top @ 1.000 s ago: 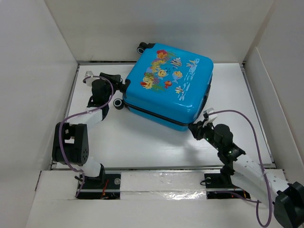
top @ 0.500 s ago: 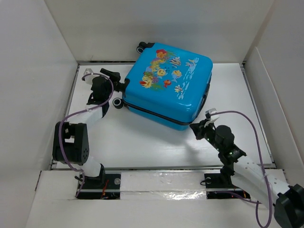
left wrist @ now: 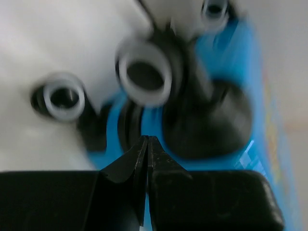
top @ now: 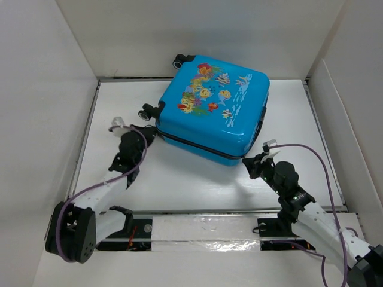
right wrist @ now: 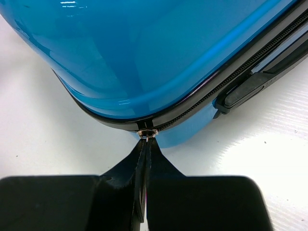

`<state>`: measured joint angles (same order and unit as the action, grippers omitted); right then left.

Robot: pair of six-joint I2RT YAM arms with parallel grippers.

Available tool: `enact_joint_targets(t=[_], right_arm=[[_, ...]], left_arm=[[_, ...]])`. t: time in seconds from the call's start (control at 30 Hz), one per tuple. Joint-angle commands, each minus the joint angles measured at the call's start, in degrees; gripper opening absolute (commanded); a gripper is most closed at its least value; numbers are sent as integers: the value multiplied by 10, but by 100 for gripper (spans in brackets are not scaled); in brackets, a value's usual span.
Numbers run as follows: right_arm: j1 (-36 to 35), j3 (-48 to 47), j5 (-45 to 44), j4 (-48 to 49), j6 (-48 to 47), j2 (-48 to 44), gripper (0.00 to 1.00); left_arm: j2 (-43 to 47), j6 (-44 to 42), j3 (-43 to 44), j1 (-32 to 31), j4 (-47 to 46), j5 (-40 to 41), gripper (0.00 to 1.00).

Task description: Pack the luggage

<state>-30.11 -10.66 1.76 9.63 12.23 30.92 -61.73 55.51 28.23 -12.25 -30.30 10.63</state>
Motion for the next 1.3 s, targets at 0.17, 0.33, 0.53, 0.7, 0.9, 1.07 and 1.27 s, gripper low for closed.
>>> enact_joint_targets(t=[0.17,0.33,0.53,0.7,0.9,1.07,1.27], right_arm=[[-65,-22,-29,0,15,-4,0],[-129,-42,-75,-7,22,17,0],[-203,-67,-119,-3,34,69,0],[-290,-107,-168,38,47,136,0],[-342,-158,-233,103,70,268,0],[-364,-223,-262,201,75,378,0],[-364,-203,-276,246,87,395,0]], left_arm=[[-79,-72,-28,-217,-78,62,0],[-186,-111,56,-298,-118,64,0],[-257,-107,94,-309,-160,32,0],[-285,-108,112,-314,-170,7,0],[-305,-115,135,-314,-174,-10,0],[-322,-114,149,-320,-175,-15,0],[-242,-116,103,-267,-100,2,13]])
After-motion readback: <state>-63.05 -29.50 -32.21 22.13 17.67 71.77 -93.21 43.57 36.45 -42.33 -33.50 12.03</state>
